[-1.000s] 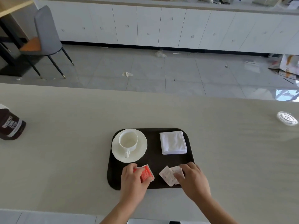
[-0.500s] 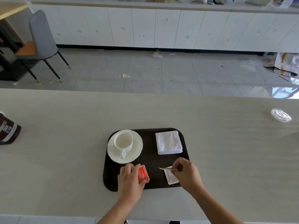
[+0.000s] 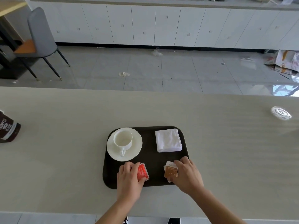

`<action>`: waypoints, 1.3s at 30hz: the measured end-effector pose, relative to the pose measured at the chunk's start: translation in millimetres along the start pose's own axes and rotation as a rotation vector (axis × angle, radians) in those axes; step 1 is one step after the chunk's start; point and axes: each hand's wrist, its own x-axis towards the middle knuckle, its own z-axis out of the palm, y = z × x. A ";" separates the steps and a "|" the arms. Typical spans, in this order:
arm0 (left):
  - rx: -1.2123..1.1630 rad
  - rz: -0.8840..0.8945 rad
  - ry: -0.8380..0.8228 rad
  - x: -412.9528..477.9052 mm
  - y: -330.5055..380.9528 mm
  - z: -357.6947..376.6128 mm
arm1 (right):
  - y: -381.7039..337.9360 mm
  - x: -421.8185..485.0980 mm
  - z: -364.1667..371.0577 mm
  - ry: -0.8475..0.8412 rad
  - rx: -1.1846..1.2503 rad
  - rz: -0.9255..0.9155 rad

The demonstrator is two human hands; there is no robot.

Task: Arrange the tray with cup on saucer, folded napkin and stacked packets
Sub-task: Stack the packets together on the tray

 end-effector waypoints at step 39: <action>0.000 -0.012 -0.006 1.5 1.0 -4.0 | 8.4 -6.2 -9.8 0.017 0.225 -0.345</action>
